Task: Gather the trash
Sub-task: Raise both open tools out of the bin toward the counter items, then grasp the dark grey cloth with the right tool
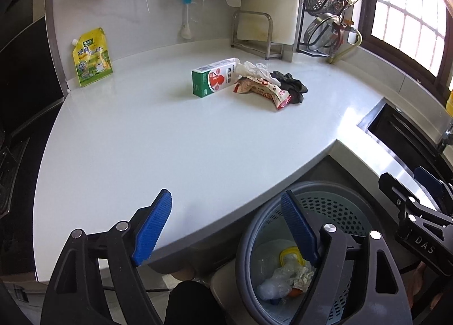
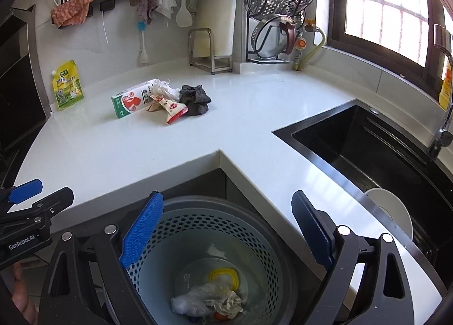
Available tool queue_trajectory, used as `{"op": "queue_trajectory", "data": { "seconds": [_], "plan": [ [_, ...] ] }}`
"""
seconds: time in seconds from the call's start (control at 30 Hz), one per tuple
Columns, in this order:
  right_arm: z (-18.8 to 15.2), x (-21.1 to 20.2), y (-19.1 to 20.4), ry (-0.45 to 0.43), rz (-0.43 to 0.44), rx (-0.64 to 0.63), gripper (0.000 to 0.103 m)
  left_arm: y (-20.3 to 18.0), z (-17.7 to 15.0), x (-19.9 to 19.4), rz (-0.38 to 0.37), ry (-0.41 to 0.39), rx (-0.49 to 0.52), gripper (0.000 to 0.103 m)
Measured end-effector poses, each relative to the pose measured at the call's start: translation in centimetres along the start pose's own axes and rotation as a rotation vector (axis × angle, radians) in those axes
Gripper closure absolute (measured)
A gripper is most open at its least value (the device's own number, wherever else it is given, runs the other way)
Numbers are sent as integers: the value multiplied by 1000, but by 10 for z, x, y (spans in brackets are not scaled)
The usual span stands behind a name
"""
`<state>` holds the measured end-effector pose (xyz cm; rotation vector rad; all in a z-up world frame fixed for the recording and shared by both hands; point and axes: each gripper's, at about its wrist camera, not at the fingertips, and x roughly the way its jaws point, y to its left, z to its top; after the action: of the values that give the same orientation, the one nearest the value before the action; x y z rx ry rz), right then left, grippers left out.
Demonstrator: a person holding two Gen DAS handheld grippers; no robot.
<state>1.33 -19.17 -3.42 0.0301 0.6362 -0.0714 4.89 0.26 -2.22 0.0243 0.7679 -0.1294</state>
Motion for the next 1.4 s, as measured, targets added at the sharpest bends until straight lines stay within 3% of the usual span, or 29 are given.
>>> {"op": "queue_trajectory", "data": {
  "seconds": [0.43, 0.7, 1.03, 1.4],
  "plan": [
    [52, 51, -4, 4, 115, 26, 15, 17, 65, 44, 45, -51, -8, 21],
    [86, 99, 2, 46, 134, -1, 15, 30, 110, 84, 74, -61, 8, 17],
    [119, 154, 12, 92, 129, -36, 15, 43, 141, 142, 72, 10, 4, 16],
    [143, 203, 19, 142, 159, -48, 15, 42, 153, 173, 49, 64, 22, 16]
  ]
}}
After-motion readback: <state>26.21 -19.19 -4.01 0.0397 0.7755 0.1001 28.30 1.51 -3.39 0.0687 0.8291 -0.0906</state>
